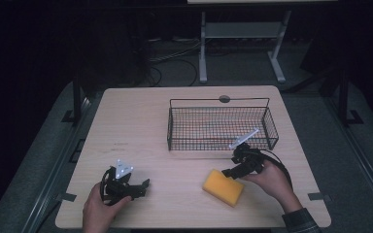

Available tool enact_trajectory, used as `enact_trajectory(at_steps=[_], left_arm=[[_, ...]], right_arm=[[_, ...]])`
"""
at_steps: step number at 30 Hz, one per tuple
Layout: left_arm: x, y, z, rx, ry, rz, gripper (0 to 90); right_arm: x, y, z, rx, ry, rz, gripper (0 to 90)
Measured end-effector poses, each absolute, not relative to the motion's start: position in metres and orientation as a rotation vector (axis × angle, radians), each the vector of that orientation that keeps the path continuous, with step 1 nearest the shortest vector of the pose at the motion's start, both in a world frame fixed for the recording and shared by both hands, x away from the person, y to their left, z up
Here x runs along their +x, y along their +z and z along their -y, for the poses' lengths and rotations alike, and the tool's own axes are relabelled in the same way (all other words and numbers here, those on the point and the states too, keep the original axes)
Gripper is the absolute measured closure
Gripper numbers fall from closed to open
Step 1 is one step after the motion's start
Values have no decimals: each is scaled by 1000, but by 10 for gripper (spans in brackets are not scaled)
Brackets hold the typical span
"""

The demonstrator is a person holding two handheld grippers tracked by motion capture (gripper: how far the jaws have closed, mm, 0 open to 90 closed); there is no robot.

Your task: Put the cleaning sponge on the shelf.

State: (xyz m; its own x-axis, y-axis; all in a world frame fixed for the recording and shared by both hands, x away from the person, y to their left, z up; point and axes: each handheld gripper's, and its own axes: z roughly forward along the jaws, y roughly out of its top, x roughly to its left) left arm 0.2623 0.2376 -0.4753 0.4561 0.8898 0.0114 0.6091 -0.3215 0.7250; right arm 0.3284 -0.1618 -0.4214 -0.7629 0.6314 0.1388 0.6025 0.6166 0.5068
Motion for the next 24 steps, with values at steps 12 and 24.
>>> enact_trajectory(at_steps=[12, 24], left_arm=[[262, -475, -238, 2050, 548, -1246, 128], [262, -475, -237, 2047, 549, -1247, 128]], right_arm=[[308, -416, 155, 1041, 761, -2789, 5], [293, -418, 148, 1018, 711, -2801, 1]])
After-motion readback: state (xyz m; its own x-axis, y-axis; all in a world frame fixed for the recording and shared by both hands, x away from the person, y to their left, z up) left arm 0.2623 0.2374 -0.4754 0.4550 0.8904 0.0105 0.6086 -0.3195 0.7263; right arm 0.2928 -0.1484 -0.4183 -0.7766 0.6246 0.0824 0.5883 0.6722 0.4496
